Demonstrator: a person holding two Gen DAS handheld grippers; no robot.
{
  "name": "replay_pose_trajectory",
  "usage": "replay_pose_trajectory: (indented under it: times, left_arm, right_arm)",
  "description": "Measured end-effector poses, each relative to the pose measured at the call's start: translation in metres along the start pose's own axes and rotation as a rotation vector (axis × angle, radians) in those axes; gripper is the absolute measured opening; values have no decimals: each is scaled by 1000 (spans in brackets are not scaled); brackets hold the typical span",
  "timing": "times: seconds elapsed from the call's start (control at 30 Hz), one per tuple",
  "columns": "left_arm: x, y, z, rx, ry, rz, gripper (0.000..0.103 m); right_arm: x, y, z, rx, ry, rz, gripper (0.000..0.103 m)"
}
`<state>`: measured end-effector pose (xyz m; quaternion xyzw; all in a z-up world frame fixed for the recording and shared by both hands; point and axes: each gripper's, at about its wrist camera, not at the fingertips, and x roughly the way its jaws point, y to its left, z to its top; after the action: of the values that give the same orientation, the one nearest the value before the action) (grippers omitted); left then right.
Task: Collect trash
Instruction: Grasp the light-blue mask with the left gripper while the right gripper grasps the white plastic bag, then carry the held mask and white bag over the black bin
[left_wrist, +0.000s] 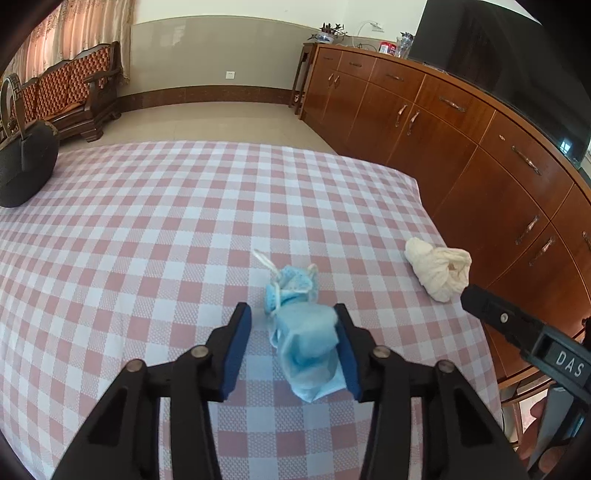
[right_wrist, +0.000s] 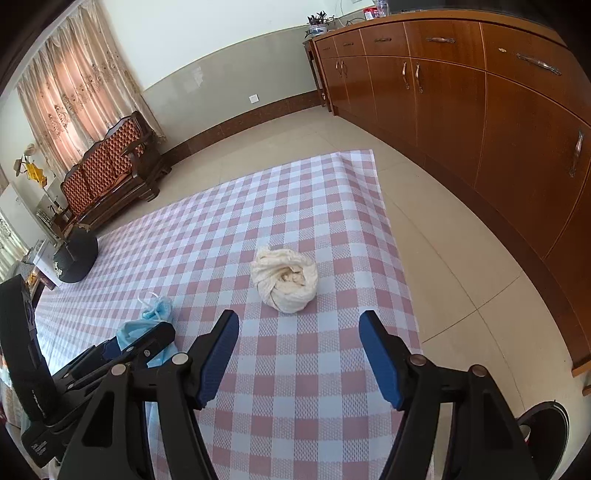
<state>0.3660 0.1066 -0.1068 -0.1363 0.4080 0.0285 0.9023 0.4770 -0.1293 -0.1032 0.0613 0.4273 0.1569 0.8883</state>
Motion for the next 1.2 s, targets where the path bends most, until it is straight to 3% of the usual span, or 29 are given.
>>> replay_pose_trajectory:
  times: [0.37,0.47,0.67,0.97,1.2]
  left_arm:
    - [12,11,19,3,3,-6,28]
    - [13,13,20,-3,0,-9,26]
    - [10,16,21,-2,4,-16,24]
    - [-20,21,10,-6,-3,-49,24]
    - [-58,9,-12,27,-6,-91,24]
  right_arm:
    - [40,10,23,-41,25,-26,70]
    - [49,14,24,-63,46,-22,50]
    - [48,21,19,-88,29,-33,42]
    - [9,24,-3,-70,8,-3,41]
    - [-43,15,-39,-39,0,13,41]
